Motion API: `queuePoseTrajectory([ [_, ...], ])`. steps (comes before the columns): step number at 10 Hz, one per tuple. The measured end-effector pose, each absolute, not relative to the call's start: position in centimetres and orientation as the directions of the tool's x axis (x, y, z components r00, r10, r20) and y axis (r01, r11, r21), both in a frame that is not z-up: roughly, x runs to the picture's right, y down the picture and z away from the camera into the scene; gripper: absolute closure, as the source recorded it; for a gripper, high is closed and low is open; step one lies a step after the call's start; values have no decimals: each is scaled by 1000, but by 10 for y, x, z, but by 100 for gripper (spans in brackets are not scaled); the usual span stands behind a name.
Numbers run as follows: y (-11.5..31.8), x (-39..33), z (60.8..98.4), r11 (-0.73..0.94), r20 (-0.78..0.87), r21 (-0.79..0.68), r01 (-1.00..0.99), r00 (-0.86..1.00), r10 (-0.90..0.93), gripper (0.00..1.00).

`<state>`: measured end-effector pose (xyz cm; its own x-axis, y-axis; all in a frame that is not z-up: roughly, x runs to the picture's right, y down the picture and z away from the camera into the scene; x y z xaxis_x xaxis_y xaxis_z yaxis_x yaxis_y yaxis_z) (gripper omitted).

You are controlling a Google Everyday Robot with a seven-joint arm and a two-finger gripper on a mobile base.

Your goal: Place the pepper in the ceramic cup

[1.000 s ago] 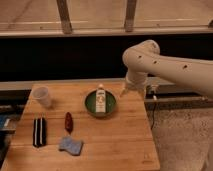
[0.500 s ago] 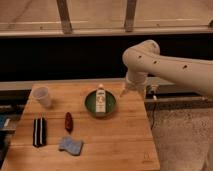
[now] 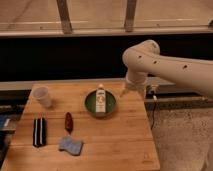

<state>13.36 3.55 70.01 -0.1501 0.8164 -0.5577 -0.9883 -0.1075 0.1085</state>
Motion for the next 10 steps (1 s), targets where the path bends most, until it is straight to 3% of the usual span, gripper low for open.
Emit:
queuePoseTrajectory([
  [4, 26, 125, 699, -98, -537, 83, -992, -127, 834, 35],
  [10, -3, 12, 708, 6, -508, -71, -997, 42, 860, 35],
])
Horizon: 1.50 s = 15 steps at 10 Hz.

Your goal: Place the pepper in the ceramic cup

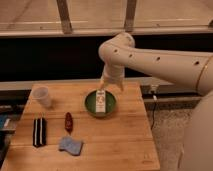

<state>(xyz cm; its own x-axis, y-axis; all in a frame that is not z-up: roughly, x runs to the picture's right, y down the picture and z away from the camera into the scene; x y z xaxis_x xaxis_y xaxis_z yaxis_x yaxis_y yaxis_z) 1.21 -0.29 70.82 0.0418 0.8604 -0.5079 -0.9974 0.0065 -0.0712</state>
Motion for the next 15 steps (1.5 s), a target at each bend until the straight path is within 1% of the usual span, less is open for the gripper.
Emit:
queuePoseTrajectory([
  [2, 0, -42, 706, 66, -501, -156, -986, 136, 855, 35],
  [4, 17, -86, 694, 117, -499, -231, -966, 221, 838, 35],
  [11, 20, -82, 697, 132, -511, -227, -965, 233, 827, 35],
  [13, 40, -99, 708, 194, -531, -240, -951, 296, 794, 35],
  [15, 66, -138, 722, 275, -539, -264, -924, 378, 752, 35],
])
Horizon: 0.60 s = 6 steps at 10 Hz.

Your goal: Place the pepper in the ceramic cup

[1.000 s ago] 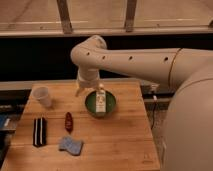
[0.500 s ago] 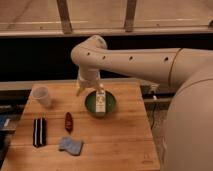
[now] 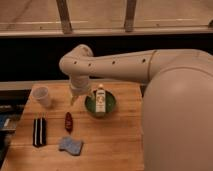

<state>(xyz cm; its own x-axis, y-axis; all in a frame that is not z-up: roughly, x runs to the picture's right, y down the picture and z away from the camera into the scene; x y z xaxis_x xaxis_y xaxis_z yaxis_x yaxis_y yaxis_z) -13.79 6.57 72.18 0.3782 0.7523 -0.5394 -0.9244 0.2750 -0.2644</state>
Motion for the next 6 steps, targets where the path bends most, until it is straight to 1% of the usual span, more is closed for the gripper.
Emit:
queuePoseTrajectory([
  [2, 81, -163, 725, 314, -539, -288, -905, 424, 728, 35],
  [6, 114, -197, 748, 346, -540, -341, -874, 483, 689, 35],
])
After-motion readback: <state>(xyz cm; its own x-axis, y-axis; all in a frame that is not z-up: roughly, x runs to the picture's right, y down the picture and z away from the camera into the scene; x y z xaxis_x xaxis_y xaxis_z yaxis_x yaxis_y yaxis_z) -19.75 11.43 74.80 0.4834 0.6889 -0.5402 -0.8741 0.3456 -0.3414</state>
